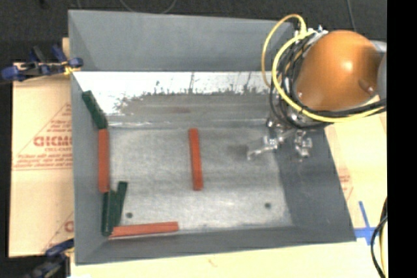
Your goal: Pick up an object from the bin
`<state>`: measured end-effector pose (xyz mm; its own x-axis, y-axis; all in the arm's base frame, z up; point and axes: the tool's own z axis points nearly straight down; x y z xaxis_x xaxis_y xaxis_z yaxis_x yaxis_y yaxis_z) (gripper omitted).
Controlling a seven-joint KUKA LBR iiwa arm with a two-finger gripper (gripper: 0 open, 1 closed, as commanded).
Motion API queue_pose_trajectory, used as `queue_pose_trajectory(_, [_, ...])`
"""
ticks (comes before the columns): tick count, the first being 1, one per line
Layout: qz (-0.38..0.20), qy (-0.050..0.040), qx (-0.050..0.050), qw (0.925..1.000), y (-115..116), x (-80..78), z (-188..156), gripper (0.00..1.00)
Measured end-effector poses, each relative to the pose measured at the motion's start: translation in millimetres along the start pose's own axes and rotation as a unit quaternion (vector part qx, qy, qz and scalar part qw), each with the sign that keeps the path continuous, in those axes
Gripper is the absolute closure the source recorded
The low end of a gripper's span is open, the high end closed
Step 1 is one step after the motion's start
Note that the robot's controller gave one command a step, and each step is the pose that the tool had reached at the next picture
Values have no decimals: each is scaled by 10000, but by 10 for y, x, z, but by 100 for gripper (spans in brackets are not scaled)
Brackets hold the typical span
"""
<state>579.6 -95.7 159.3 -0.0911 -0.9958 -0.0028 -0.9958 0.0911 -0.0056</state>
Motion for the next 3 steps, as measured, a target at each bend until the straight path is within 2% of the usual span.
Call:
queue_pose_trajectory(1, [-1331, -13, 38, 9911, -642, -647, 865, 0])
queue_pose_trajectory(2, [-2585, -13, 8, 9660, -335, -1420, 80, 0])
queue_pose_trajectory(3, [-4622, -24, -35, 8868, -376, -1711, 900, 0])
